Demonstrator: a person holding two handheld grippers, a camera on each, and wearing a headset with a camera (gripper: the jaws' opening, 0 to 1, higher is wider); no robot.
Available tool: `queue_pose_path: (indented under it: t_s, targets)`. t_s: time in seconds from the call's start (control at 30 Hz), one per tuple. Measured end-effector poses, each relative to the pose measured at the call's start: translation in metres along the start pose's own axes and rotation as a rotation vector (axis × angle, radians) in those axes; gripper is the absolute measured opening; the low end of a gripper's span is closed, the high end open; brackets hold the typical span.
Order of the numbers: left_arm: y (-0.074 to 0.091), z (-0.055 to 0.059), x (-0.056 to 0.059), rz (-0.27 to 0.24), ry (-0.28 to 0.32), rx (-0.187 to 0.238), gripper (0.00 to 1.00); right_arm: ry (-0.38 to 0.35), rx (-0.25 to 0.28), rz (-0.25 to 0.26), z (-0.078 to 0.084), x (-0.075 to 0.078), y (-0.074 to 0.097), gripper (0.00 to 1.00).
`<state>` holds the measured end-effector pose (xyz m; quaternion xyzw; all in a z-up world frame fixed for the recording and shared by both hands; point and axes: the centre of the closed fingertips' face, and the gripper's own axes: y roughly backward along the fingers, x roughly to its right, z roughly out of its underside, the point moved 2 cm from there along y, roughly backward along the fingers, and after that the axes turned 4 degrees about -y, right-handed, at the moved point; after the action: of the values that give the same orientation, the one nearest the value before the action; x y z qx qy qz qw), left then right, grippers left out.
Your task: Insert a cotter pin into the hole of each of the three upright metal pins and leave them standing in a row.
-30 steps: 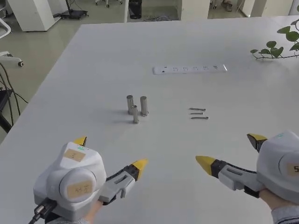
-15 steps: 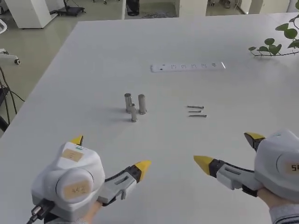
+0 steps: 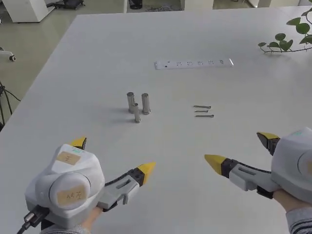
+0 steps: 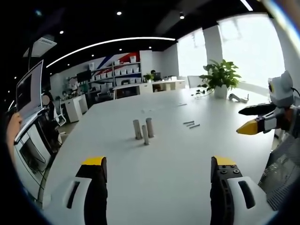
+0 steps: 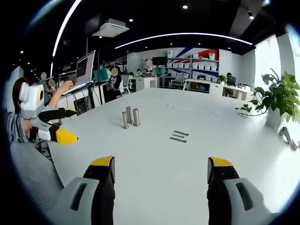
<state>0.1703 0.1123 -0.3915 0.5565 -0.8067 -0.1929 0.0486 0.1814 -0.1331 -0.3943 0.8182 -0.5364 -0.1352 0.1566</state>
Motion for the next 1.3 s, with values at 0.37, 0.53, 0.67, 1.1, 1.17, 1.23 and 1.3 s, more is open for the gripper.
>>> queue_pose_path:
  t_s: [0.37,0.53,0.67,1.1,1.17,1.23,1.3]
  targets:
    - [-0.037,-0.018,-0.01,0.042,-0.021,0.021,0.8,-0.019,-0.045,-0.025,-0.005,0.009,-0.004,0.75]
    - [-0.055,-0.019,-0.018,0.049,-0.013,0.011,0.76,-0.026,-0.054,-0.047,-0.009,0.009,-0.007,0.71]
    - [-0.068,-0.018,-0.023,0.057,-0.015,-0.001,0.73,-0.007,-0.061,-0.062,-0.012,0.007,-0.009,0.71]
    - [-0.112,-0.014,-0.031,0.089,-0.004,-0.026,0.6,-0.053,-0.091,-0.101,-0.018,0.005,-0.021,0.67]
    - [-0.119,-0.012,-0.032,0.094,-0.009,-0.032,0.58,-0.062,-0.087,-0.106,-0.019,0.004,-0.023,0.66]
    - [-0.126,-0.01,-0.033,0.099,-0.009,-0.039,0.54,-0.054,-0.092,-0.108,-0.018,0.004,-0.024,0.66]
    - [-0.132,-0.009,-0.034,0.107,0.004,-0.04,0.51,-0.048,-0.098,-0.109,-0.017,0.004,-0.025,0.66]
